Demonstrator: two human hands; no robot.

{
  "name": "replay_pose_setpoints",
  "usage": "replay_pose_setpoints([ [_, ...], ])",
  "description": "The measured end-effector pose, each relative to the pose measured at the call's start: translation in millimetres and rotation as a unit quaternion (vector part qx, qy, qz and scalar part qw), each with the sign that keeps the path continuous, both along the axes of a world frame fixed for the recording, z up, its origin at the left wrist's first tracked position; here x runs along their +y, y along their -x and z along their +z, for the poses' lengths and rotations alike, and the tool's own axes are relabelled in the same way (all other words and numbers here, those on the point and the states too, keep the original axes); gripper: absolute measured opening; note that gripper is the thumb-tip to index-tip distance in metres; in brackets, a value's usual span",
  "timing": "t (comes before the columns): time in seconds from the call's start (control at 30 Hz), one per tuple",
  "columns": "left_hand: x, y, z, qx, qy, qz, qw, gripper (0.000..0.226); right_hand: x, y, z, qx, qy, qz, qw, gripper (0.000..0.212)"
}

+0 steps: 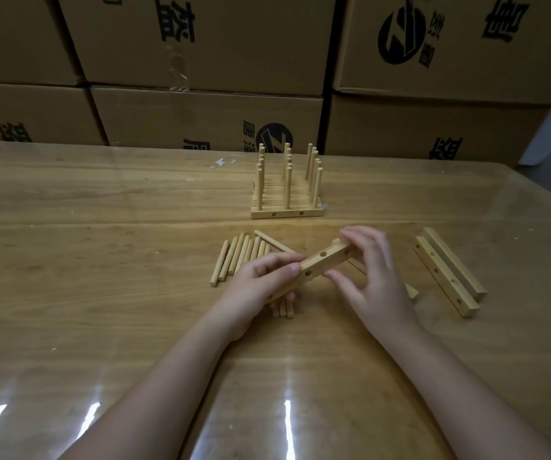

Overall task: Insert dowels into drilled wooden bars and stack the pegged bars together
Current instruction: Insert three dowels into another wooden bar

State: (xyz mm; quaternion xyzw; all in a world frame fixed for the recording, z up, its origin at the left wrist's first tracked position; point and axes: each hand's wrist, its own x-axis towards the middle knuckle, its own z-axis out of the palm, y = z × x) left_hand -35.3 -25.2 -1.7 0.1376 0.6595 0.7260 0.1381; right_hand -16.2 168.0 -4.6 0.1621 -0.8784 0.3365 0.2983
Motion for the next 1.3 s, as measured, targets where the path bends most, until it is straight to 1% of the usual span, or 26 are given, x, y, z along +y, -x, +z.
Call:
replay_pose_setpoints([
  [0.1,-1,-2,0,0.000,0.004,-0.002,1.000,0.035,-2,-1,-3,-0.053,0.068,0.003,0.996,0.069],
  [0.17,-4,0,0,-0.011,-0.037,0.018,0.999,0.034,-4,0,-3,-0.081,0.085,0.002,0.993,0.065],
  [0.2,-6,1,0,-0.027,-0.072,0.032,0.997,0.034,-5,0,-3,-0.096,0.072,0.001,0.993,0.059],
  [0.23,-7,3,1,-0.045,-0.108,0.045,0.992,0.035,-5,-1,-2,-0.115,0.039,0.004,0.993,0.052],
  [0.27,-7,5,1,-0.063,-0.142,0.055,0.986,0.035,-7,-2,-2,-0.136,-0.013,0.014,0.991,0.046],
  [0.33,-8,9,1,-0.091,-0.195,0.071,0.974,0.035,-11,-5,-2,-0.166,-0.118,0.054,0.978,0.041],
  [0.43,-10,12,-1,-0.116,-0.262,0.083,0.954,0.033,-20,-8,-2,-0.177,-0.164,0.133,0.961,0.038],
  [0.5,-12,13,-2,-0.113,-0.281,0.075,0.950,0.030,-22,-9,-3,-0.183,-0.195,0.162,0.950,0.039],
  [0.57,-13,13,-3,-0.111,-0.284,0.065,0.950,0.034,-22,-9,-3,-0.187,-0.212,0.162,0.945,0.040],
  [0.63,-13,12,-3,-0.112,-0.281,0.058,0.951,0.039,-22,-8,-3,-0.189,-0.200,0.150,0.949,0.036],
  [0.73,-13,12,-5,-0.088,-0.267,0.044,0.959,0.027,-23,-8,-3,-0.186,-0.185,0.132,0.956,0.031],
  [0.87,-13,14,-5,-0.077,-0.268,0.041,0.959,0.027,-23,-6,-3,-0.182,-0.185,0.117,0.959,0.038],
  [1.0,-13,14,-6,-0.082,-0.259,0.041,0.962,0.035,-18,-5,-5,-0.173,-0.158,0.055,0.971,0.030],
  [1.1,-13,13,-5,-0.075,-0.245,0.033,0.966,0.040,-17,-6,-5,-0.177,-0.144,0.031,0.973,0.025],
  [1.2,-11,12,-4,-0.070,-0.250,0.031,0.965,0.038,-18,-3,-4,-0.186,-0.158,0.007,0.970,0.022],
  [1.3,-10,11,-4,-0.064,-0.252,0.027,0.965,0.029,-19,-1,-4,-0.190,-0.153,-0.011,0.970,0.013],
])
